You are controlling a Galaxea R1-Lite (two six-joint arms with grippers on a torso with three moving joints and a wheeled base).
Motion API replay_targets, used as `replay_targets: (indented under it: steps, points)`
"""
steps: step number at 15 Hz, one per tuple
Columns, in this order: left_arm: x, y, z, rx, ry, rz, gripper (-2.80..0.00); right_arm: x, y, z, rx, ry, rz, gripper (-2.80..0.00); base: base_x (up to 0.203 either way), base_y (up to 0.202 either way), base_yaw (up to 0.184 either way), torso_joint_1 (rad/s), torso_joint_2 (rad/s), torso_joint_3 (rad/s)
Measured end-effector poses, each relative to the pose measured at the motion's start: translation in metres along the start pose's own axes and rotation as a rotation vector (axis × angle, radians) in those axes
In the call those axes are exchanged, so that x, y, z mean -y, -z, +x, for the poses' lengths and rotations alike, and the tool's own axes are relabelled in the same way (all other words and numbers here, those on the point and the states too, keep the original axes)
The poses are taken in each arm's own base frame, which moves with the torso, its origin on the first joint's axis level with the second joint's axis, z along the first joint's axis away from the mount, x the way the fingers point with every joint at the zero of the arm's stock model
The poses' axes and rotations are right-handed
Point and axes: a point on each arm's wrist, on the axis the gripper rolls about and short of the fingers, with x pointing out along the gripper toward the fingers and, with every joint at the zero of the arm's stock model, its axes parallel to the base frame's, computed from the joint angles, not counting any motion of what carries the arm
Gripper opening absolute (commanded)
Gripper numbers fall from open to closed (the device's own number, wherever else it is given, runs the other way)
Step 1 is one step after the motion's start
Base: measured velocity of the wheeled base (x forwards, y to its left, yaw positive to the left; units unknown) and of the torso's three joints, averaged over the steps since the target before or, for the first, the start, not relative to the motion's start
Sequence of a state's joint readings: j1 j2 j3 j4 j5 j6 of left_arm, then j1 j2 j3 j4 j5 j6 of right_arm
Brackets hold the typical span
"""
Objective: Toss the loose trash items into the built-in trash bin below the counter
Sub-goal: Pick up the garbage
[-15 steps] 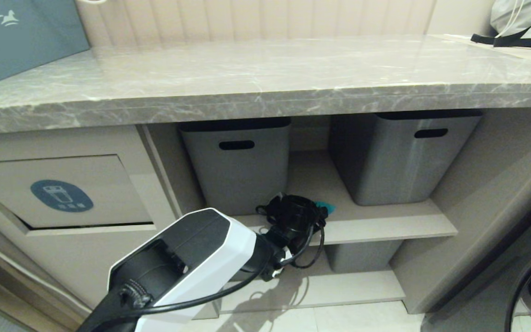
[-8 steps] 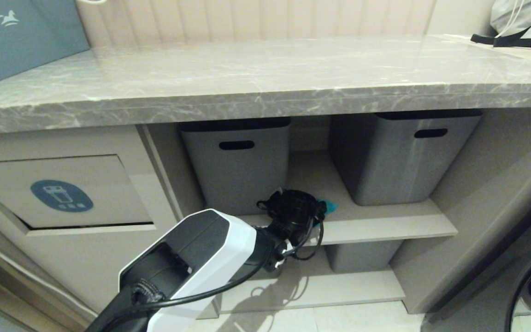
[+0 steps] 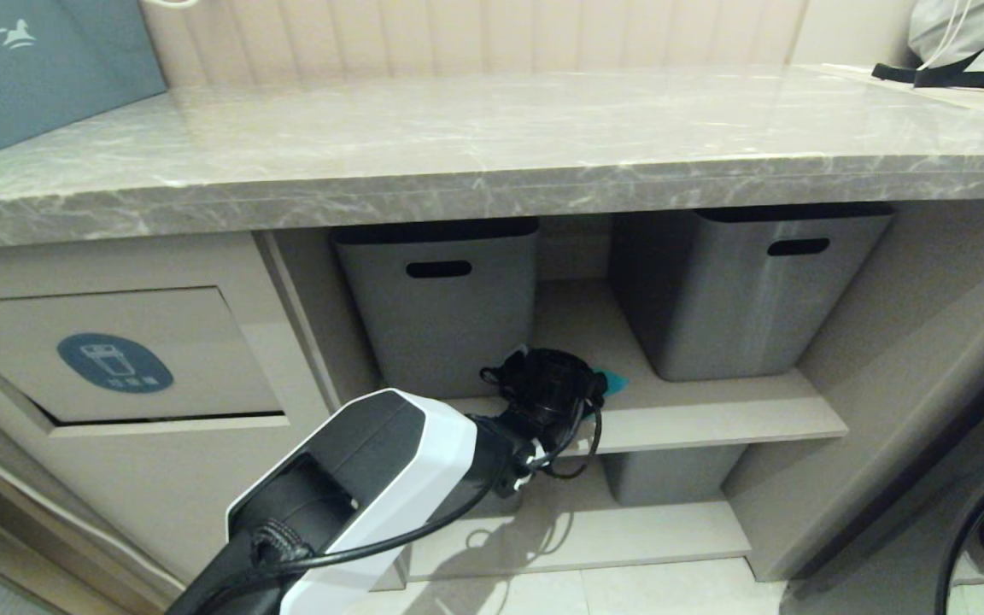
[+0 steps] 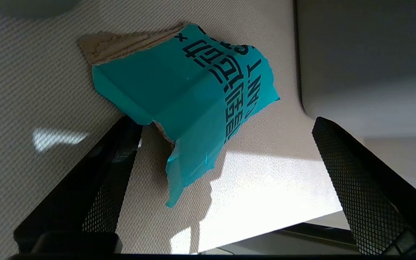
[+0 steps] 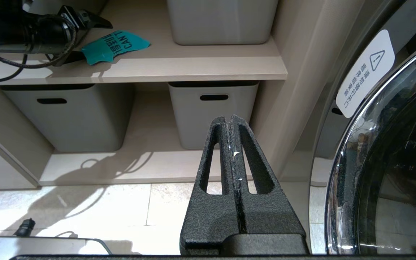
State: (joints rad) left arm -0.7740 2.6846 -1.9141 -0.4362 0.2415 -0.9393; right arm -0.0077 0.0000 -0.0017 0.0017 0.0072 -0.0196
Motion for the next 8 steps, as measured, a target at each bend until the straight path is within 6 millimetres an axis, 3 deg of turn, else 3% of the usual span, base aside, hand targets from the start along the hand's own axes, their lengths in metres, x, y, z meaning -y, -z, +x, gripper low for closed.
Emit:
replay_targets:
  steps: [6, 7, 8]
  points:
    - [-0.0018, 0.0023, 0.0025, 0.000, -0.001, 0.004, 0.00, 0.0000, 0.0000, 0.0000, 0.000, 0.000, 0.000, -2.80, 0.000, 0.000, 0.000, 0.000, 0.00, 0.000]
    - [-0.0019, 0.0024, 0.0025, 0.000, -0.001, 0.004, -2.80, 0.0000, 0.0000, 0.0000, 0.000, 0.000, 0.000, -2.80, 0.000, 0.000, 0.000, 0.000, 0.00, 0.000]
    - [-0.0027, 0.0030, 0.0028, 0.000, -0.005, 0.005, -2.80, 0.0000, 0.0000, 0.0000, 0.000, 0.000, 0.000, -2.80, 0.000, 0.000, 0.000, 0.000, 0.00, 0.000]
